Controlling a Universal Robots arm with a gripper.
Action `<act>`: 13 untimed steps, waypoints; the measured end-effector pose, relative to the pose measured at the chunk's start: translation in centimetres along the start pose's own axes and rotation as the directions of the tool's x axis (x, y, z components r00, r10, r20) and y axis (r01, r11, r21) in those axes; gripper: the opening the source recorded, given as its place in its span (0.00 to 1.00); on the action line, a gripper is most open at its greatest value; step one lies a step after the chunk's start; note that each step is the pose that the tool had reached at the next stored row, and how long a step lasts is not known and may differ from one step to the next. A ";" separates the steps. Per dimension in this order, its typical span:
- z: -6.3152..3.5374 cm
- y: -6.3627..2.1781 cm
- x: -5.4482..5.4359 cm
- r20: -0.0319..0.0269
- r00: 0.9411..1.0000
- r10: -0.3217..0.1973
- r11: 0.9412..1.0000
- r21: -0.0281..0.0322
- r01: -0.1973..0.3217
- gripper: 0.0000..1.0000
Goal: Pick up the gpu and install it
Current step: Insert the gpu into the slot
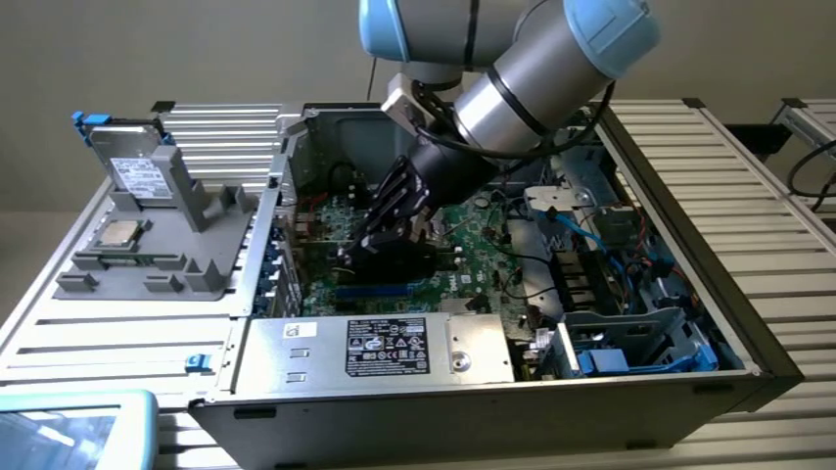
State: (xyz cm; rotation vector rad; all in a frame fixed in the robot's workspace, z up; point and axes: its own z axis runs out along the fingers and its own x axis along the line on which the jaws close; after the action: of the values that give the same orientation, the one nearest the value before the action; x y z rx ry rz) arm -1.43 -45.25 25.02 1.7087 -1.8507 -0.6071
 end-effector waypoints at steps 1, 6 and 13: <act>0.10 0.02 0.0 0.000 1.000 0.000 1.000 0.000 0.000 0.28; 0.23 0.10 0.0 0.000 1.000 0.000 1.000 0.000 0.000 0.28; 0.39 0.00 0.0 0.000 1.000 0.000 1.000 0.000 0.000 0.28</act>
State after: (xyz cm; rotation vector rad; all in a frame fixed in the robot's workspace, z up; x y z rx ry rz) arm -1.69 -45.25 24.73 1.7088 -1.8506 -0.6071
